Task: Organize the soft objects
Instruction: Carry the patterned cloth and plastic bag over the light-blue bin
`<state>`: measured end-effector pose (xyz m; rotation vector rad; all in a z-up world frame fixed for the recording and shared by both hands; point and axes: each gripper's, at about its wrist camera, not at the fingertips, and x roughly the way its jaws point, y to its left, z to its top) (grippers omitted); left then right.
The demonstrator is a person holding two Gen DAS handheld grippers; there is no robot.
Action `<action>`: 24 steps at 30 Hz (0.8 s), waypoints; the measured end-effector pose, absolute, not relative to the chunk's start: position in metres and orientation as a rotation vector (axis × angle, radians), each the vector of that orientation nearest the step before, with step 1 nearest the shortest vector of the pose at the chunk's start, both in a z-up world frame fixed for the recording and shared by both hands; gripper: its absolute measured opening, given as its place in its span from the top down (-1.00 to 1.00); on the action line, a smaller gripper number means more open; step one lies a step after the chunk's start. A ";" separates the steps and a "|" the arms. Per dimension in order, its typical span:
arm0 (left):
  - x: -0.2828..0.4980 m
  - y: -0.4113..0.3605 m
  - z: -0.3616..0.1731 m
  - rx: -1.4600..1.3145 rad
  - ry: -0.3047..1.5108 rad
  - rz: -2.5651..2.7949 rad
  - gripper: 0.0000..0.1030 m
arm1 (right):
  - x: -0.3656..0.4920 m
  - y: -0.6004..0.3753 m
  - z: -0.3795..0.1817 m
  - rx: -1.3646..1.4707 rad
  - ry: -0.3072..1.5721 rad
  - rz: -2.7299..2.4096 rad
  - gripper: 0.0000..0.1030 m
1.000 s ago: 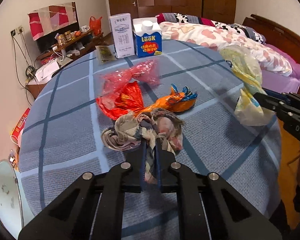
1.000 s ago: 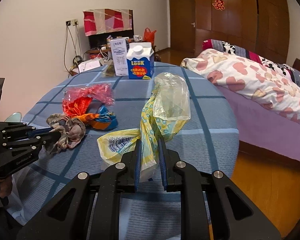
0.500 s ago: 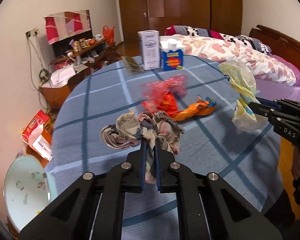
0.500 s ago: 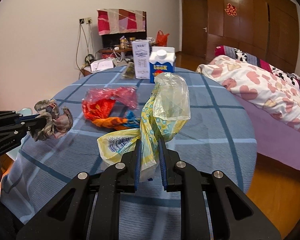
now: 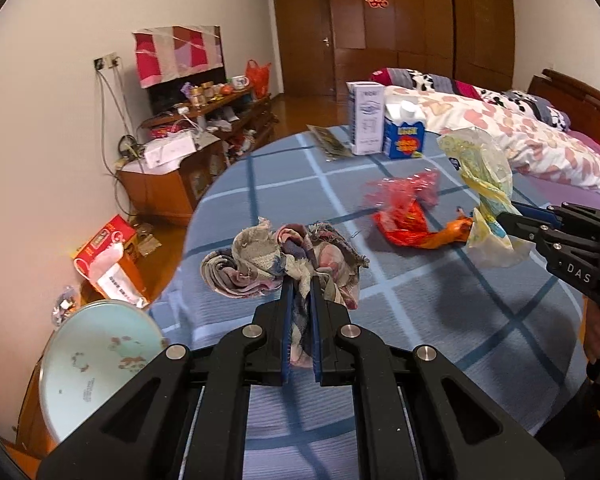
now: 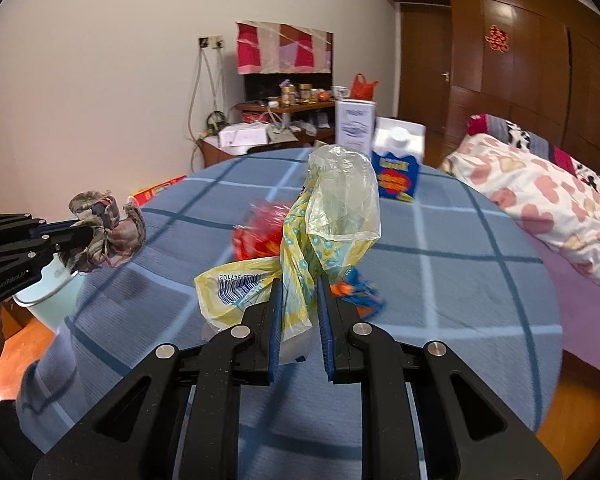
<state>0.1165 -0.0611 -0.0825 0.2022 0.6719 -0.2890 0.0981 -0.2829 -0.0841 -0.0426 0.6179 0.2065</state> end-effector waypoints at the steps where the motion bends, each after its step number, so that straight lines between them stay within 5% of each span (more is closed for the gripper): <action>1: 0.117 -0.055 -0.082 0.198 0.669 -0.277 0.86 | 0.101 -0.277 -0.083 -0.047 0.615 0.216 0.66; 24: 0.112 0.039 -0.080 0.149 0.663 -0.088 0.86 | 0.137 -0.186 -0.073 -0.137 0.582 0.381 0.66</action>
